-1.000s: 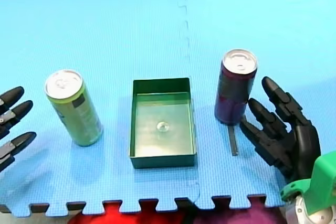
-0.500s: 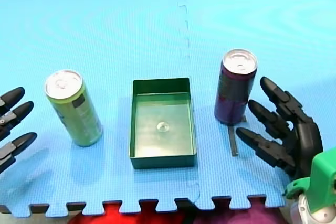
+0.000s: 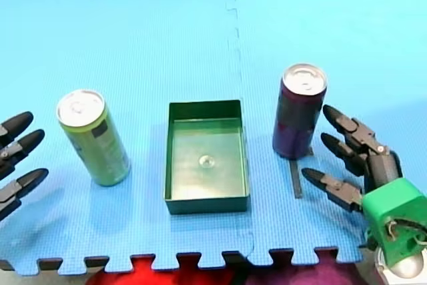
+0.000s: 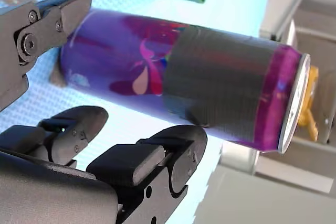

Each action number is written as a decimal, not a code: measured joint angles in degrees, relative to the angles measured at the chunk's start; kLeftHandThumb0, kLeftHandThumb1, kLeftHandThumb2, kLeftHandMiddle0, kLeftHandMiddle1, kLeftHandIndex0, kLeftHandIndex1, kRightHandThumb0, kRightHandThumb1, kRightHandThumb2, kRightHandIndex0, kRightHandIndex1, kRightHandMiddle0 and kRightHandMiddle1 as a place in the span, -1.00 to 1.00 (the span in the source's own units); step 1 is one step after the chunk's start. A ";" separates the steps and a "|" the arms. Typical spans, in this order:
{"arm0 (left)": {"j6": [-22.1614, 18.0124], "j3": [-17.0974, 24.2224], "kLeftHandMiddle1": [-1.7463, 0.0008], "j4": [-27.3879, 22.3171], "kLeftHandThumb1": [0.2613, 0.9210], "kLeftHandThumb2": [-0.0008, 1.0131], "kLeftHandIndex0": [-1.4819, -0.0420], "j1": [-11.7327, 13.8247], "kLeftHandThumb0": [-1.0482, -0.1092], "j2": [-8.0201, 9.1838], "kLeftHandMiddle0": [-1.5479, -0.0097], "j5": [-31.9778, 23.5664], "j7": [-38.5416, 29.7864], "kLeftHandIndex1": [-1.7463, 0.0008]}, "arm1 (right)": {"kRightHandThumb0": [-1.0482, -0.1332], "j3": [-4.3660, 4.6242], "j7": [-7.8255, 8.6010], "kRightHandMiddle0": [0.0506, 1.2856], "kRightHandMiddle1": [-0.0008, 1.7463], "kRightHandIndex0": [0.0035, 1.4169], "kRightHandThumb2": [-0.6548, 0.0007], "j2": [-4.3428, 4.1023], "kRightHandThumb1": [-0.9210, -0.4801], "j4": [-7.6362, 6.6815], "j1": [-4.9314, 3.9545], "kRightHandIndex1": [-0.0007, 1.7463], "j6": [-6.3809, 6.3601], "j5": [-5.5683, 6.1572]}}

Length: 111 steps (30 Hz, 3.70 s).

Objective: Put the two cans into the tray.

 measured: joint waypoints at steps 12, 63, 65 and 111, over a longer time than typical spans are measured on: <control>0.57 0.16 0.99 -0.22 0.68 -1.00 0.06 0.03 -1.00 -0.05 0.09 -0.89 -0.88 1.00 | -1.00 1.47 -2.17 -0.31 -1.00 -0.21 0.96 -1.14 -0.23 0.62 -2.51 -1.00 1.35 -1.00; 1.27 0.44 1.00 -0.19 0.75 -0.99 0.07 -0.21 -1.00 0.18 0.09 0.20 -0.11 1.00 | -1.00 -0.60 7.32 -0.25 -0.98 -0.12 0.98 2.46 -0.38 6.96 -7.91 -0.97 -3.34 7.86; 1.27 0.45 1.00 -0.13 0.75 -0.99 0.07 -0.28 -1.00 0.21 0.09 0.19 -0.13 1.00 | -1.00 -0.53 6.91 -0.25 -0.99 -0.12 0.98 2.46 -0.39 7.07 -7.97 -0.97 -3.50 7.41; 2.00 1.72 1.00 -1.15 0.70 -1.00 0.07 0.03 -1.00 0.25 0.10 -3.00 -4.39 1.00 | -1.00 2.58 -4.11 -0.46 -1.00 -0.41 0.96 0.01 -0.74 11.22 -10.46 -1.00 -2.82 -0.68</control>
